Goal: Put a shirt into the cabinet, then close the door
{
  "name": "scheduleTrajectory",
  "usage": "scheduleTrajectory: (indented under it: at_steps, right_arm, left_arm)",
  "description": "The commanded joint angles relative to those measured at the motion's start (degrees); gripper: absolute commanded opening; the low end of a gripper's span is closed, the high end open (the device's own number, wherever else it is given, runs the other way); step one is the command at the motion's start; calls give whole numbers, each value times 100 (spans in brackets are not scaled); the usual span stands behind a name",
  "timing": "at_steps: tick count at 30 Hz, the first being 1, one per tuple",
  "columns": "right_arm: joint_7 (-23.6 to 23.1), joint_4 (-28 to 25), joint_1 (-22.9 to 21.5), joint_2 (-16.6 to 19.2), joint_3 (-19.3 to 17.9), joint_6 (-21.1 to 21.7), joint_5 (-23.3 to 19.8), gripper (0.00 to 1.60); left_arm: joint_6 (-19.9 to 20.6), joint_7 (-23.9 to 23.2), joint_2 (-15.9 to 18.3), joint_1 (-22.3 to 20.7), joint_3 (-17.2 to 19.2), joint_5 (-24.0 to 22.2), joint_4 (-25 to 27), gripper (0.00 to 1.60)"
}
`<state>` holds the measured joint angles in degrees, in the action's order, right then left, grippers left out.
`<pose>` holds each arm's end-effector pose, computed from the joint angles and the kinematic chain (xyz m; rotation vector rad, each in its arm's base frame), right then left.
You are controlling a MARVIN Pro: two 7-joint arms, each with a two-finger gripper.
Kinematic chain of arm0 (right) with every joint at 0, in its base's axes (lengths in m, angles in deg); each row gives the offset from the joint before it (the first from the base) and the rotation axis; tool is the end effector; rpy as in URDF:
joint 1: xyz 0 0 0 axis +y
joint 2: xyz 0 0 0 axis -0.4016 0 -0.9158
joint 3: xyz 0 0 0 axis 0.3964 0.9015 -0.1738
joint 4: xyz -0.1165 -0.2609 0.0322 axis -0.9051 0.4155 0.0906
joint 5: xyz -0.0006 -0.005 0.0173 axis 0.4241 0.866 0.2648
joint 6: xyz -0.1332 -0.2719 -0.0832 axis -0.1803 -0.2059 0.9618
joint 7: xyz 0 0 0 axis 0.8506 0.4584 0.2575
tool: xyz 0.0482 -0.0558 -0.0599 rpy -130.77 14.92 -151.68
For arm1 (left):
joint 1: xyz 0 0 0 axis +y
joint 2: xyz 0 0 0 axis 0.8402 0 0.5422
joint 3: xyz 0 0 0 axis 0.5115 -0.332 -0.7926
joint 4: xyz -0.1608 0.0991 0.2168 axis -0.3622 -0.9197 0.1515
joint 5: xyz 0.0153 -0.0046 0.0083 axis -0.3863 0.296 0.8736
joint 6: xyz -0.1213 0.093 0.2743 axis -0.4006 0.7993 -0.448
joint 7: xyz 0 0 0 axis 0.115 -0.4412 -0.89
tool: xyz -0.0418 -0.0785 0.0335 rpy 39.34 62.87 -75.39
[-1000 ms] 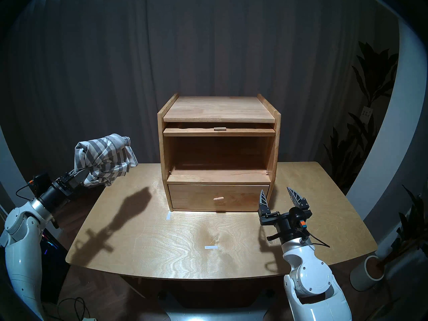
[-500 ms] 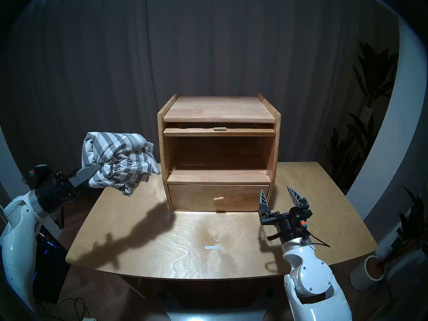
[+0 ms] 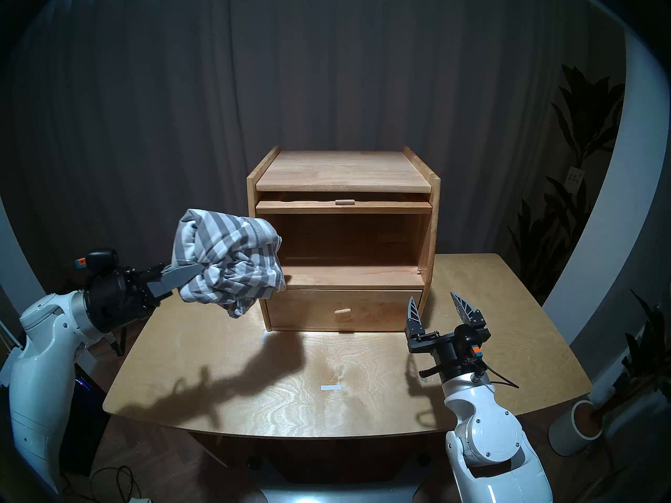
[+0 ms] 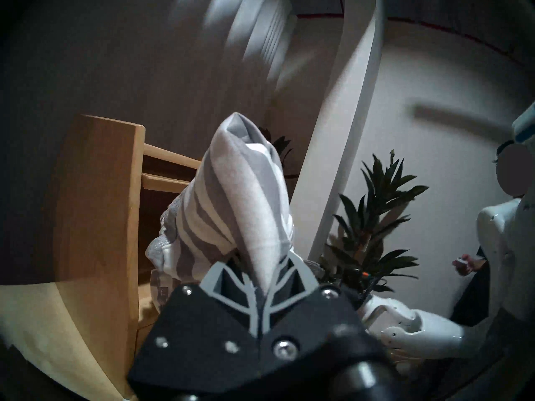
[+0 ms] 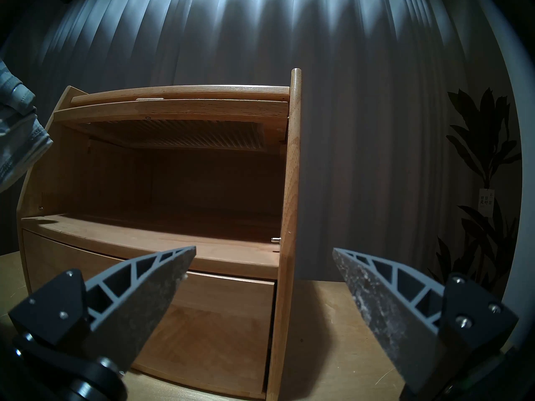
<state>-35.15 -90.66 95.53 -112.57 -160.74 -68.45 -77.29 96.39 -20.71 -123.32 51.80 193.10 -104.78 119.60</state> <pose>0.2809 0.0151 -0.2787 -2.0189 -0.1658 -2.3944 0.2986 0.1475 -0.1474 1.5438 -0.5938 1.4827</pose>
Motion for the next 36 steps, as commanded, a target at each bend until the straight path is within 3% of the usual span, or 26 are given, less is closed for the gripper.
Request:
scheduleTrajectory:
  at_steps: [1, 8, 12, 18, 19, 36]
  right_arm:
    - [6, -126, -24, 0, -5, -35, 4, 160]
    - [6, -116, -30, -1, -5, -35, 4, 160]
    - [5, -111, -33, -1, -5, -35, 3, 160]
    - [4, -100, -39, -1, -5, -34, 3, 160]
    - [4, -99, -39, -1, -5, -33, 3, 160]
    - [4, -117, -33, -1, -6, -38, 3, 160]
  left_arm:
    - [-465, 650, -512, 13, -417, 405, 658, 0]
    - [-684, 1405, -904, -115, -1078, 889, 1151, 0]
    - [-833, 1895, -1165, -304, -1269, 1218, 1488, 0]
    - [-1084, 2671, -1513, -649, -1779, 1818, 1521, 0]
    - [-1087, 2583, -1566, -709, -1838, 1914, 1450, 0]
    - [-1542, 4550, -2568, -1135, -3495, 4074, 611, 0]
